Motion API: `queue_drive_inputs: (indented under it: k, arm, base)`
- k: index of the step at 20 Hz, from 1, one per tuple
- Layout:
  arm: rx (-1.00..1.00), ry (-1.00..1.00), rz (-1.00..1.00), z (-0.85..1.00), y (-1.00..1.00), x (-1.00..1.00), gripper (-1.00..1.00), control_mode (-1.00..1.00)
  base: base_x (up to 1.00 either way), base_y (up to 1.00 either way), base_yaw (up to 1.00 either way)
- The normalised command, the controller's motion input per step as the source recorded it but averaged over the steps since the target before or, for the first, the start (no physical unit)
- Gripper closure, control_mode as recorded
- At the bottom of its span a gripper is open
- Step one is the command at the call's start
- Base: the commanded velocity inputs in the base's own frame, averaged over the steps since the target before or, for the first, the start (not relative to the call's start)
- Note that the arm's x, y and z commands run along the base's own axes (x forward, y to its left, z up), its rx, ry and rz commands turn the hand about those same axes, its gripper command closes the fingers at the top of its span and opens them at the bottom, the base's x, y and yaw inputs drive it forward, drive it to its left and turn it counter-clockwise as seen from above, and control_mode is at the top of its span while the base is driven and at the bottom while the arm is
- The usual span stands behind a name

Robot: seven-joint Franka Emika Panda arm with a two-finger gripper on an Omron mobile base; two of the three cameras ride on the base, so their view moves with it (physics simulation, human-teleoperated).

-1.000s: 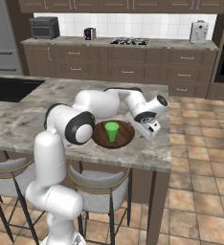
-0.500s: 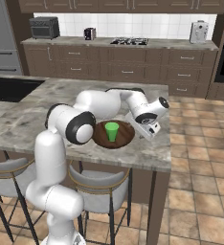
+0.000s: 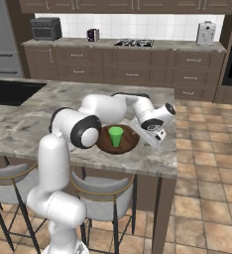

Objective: Place the cup inside the bowl on the dining table and move the bowl to any counter.

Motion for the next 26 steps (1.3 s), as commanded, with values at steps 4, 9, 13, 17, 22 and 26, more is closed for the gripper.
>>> queue_drive_inputs:
  k: [4,9,13,17,22,26]
  arm:
    - [0.0,0.0,0.03,-0.22,0.0,0.0,-1.0,-1.0]
    - [0.0,-0.01,0.0,-0.32,0.0,0.04,-1.0,-1.0]
    - [0.0,-0.03,0.0,-0.31,0.0,0.14,-1.0,-1.0]
    - [0.0,-0.01,0.0,-0.16,0.0,0.23,-1.0,-1.0]
    - [0.0,0.0,0.0,-0.01,0.0,0.22,-1.0,-1.0]
    - [0.0,0.0,0.0,0.0,0.0,0.14,-1.0,-1.0]
  base:
    - [0.0,0.0,0.0]
    - [0.0,0.0,0.0]
    - [0.0,0.0,0.0]
    - [0.0,0.0,0.0]
    - [0.0,0.0,0.0]
    - [0.0,0.0,0.0]
